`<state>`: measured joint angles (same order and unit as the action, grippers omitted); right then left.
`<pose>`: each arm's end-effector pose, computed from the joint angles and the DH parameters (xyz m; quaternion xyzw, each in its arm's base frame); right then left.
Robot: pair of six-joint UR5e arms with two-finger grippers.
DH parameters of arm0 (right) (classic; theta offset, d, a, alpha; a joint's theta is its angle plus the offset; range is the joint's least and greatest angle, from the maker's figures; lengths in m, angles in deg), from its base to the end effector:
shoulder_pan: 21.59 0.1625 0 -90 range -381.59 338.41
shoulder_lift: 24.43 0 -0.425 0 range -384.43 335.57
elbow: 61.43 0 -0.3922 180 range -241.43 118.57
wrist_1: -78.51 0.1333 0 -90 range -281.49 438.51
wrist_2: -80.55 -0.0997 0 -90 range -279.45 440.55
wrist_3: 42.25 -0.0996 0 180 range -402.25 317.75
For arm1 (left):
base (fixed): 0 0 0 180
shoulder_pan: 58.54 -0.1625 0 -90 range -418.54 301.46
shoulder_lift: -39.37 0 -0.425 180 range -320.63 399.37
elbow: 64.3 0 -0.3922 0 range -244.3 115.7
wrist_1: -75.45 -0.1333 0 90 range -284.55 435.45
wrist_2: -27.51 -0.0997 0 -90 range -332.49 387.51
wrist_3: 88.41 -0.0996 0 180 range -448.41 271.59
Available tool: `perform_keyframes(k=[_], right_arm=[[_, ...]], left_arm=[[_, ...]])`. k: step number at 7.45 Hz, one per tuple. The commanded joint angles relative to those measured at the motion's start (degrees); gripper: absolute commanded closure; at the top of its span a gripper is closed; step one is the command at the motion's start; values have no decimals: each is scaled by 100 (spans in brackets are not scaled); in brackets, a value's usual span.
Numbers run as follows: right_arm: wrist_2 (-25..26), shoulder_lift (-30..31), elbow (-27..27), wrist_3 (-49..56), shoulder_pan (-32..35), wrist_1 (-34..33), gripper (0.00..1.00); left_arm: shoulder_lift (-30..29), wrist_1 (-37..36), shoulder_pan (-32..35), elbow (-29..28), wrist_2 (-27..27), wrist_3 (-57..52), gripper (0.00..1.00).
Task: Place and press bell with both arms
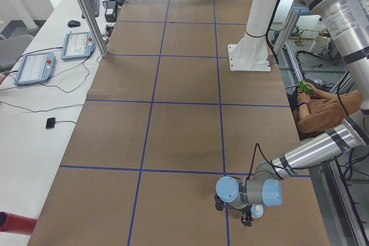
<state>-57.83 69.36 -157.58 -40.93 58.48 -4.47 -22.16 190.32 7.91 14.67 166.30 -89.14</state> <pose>-0.0236 -0.4760 0.6194 0.0437 -0.4128 -0.1225 0.9015 0.0184 -0.1883 0.8742 -0.1947 0.3786 0.1386 0.8942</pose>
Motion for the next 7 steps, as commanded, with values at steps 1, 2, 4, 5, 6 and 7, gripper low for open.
perform_keyframes(k=[1, 2, 4, 5, 6, 7], right_arm=[[-110, -1, -27, 0, 0, 10, 0], [-111, -10, -27, 0, 0, 10, 0], [-111, -10, -27, 0, 0, 10, 0], [-111, -10, -27, 0, 0, 10, 0], [-111, -10, -27, 0, 0, 10, 0], [-111, -10, -27, 0, 0, 10, 0]], left_arm=[[0, 0, -18, -13, -1, 47, 0], [0, 0, -35, -40, 25, 47, 0], [0, 9, -62, -75, 43, 55, 0], [0, 0, -62, -84, 51, 64, 0], [0, 0, -79, -93, 60, 143, 0], [0, 0, -97, -93, 104, 196, 0]])
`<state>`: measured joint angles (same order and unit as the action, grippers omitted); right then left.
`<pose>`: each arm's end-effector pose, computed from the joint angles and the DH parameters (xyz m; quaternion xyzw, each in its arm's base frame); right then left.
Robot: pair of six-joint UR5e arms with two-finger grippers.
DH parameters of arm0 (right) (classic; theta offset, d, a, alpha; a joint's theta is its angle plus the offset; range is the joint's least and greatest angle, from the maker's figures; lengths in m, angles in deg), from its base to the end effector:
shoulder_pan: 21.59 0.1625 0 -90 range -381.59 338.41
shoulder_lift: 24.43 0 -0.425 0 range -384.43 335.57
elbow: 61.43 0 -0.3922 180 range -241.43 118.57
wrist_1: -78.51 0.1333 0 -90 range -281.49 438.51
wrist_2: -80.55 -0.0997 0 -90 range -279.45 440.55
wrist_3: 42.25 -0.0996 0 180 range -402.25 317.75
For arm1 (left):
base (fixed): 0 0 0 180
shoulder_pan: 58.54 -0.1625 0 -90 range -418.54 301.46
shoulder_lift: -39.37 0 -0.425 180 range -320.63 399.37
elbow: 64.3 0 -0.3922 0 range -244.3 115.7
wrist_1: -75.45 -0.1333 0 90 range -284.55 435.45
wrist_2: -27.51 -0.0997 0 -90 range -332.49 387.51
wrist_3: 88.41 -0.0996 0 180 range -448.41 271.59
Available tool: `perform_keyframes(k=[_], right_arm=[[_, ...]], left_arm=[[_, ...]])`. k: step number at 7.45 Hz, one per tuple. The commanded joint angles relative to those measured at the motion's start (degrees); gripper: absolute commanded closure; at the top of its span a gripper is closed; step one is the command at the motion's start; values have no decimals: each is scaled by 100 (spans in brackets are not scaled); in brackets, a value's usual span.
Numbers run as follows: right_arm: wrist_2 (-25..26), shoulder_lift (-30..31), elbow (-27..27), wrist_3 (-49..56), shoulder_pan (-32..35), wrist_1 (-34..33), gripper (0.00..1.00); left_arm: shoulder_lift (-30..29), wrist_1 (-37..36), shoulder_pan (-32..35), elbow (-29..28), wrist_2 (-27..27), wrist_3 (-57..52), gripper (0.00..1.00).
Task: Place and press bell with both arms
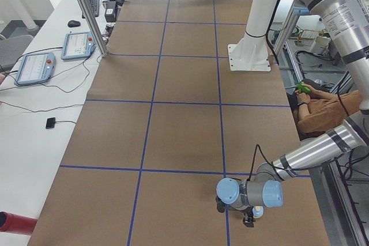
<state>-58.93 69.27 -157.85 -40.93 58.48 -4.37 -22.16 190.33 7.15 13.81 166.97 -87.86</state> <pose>-0.0250 -0.4765 0.6147 0.0464 -0.4216 -0.1244 0.8970 0.0196 -0.1833 0.8791 -0.2087 0.3785 0.1301 0.8923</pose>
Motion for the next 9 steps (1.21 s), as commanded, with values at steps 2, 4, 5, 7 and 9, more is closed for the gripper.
perform_keyframes(k=[2, 4, 5, 7, 9], right_arm=[[-9, 0, 0, 0, 0, 0, 0], [-9, 0, -18, 0, 0, 0, 0], [-9, 0, -26, 0, 0, 0, 0], [-18, 0, -123, 0, 0, -9, 0], [-9, 17, -201, 0, 9, -17, 0]], left_arm=[[0, -10, -55, -32, 143, 77, 1], [0, -1, -73, -85, 134, 77, 3], [0, -1, -82, -85, 134, 77, 11], [0, -1, -91, -85, 134, 77, 35], [-17, 25, -117, -42, 143, 77, 80]])
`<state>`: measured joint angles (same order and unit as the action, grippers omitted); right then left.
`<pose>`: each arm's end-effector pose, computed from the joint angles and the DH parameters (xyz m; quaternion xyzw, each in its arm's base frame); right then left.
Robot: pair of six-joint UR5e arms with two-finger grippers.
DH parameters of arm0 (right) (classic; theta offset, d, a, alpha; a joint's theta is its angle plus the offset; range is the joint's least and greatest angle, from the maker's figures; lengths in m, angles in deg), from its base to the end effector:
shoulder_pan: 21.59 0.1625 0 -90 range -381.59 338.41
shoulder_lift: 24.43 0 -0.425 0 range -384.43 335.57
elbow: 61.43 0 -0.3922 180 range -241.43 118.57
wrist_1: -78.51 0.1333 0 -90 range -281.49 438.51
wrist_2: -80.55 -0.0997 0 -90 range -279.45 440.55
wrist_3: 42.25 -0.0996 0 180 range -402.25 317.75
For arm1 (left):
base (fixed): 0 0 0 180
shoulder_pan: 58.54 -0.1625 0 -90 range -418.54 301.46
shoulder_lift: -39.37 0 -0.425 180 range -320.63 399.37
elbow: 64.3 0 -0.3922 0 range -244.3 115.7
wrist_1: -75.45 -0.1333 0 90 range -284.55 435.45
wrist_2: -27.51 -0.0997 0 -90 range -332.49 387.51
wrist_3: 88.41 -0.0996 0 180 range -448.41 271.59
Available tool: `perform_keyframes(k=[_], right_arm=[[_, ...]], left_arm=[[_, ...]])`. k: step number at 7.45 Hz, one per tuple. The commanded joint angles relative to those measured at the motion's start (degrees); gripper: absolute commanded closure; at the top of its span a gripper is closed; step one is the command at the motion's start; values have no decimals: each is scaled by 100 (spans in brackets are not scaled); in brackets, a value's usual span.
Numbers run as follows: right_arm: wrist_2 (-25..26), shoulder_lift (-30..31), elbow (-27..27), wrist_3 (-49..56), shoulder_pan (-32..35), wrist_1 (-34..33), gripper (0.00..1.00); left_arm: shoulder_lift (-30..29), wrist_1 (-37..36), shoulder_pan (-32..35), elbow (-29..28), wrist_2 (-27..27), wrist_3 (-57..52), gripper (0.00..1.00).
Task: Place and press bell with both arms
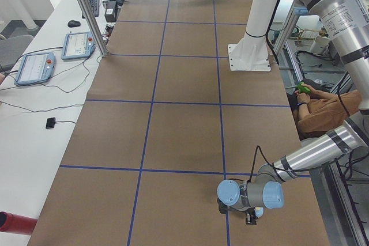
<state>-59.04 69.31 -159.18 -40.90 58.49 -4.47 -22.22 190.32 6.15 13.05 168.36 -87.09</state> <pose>-0.0250 -0.4765 0.6035 0.0558 -0.4228 -0.1288 0.8953 0.0227 -0.1792 0.8821 -0.2216 0.3843 0.1267 0.8872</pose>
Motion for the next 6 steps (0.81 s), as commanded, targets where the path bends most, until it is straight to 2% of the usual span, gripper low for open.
perform_keyframes(k=[1, 2, 3, 4, 5, 6], right_arm=[[2, 57, -157, -4, 7, -33, 0], [2, 101, -253, -4, 7, -42, 0], [2, 110, -254, -4, 7, -42, 0], [2, 110, -254, -4, 7, -42, 0], [2, 110, -245, -4, 7, -42, 0], [2, 110, -245, -12, 7, -42, 0]], left_arm=[[-72, 87, -18, 313, 257, 139, 89], [-64, 44, -131, 864, 363, 628, 94], [-56, -78, -210, 1418, 425, 998, 94], [-90, -732, -394, 2285, 617, 1315, 94], [-386, -1713, -483, 3138, 593, 1484, 94], [-981, -2488, -501, 3555, 593, 1703, 94]])
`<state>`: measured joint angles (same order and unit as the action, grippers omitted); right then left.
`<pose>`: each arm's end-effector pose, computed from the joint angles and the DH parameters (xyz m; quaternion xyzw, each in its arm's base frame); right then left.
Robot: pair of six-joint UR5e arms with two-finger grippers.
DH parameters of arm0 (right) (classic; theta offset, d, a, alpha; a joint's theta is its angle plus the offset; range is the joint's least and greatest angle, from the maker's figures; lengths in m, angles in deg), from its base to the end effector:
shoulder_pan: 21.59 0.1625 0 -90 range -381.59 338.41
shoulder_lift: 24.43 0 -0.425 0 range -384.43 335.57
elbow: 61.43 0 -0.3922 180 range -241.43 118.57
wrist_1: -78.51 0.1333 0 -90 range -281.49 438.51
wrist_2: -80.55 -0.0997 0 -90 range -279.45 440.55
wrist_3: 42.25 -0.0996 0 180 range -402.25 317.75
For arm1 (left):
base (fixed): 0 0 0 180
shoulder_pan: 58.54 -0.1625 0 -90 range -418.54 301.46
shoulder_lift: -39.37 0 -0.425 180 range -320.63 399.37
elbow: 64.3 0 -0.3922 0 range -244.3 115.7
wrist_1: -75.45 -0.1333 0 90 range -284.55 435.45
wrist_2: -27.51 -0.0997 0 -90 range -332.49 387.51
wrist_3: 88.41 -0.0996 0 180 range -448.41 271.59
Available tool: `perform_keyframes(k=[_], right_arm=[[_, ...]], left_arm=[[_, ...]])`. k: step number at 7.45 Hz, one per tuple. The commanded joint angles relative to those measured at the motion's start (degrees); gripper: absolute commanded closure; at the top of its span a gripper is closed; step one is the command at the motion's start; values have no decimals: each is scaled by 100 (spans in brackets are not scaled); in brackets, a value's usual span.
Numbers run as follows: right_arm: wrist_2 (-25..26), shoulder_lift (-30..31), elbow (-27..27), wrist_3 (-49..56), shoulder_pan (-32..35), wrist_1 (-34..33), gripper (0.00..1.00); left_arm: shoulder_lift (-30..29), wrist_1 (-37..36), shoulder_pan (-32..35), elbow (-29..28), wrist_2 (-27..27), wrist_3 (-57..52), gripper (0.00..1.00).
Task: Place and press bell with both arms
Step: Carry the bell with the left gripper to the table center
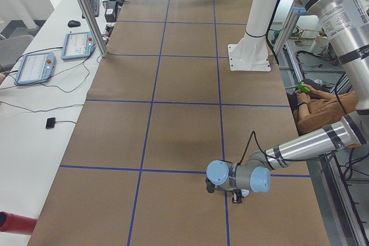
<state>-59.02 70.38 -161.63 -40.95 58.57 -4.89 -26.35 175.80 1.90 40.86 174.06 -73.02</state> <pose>-0.0230 -0.4687 0.5916 0.0635 -0.4228 -0.1312 0.8944 0.1109 -0.2973 0.6648 -0.1723 0.4413 0.1137 0.8733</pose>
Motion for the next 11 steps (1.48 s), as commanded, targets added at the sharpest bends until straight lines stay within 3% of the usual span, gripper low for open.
perform_keyframes(k=[1, 2, 4, 6, 8, 9, 11], right_arm=[[17, -6, 9, -24, 0, 8, 0], [9, -15, 35, -25, 0, 17, 0], [52, -50, 88, -25, -9, 35, 0], [62, -147, 79, -16, -26, 52, 0], [53, -182, 44, -16, -53, 61, 0], [44, -252, 35, -16, -53, 61, 0], [26, -454, 18, -33, -79, 52, 0]], left_arm=[[-1313, -1549, -111, 865, 23, 585, 94], [-2043, -1815, -390, 840, 14, 1084, 94], [-3930, -2201, -1215, 193, -21, 2199, 94], [-5531, -2327, -1533, -781, -30, 2869, 93], [-7201, -2318, -2025, -2412, -667, 3172, 91], [-7783, -2284, -2140, -3152, -689, 3164, 90], [-8236, -1935, -2387, -3851, -802, 3276, 85]])
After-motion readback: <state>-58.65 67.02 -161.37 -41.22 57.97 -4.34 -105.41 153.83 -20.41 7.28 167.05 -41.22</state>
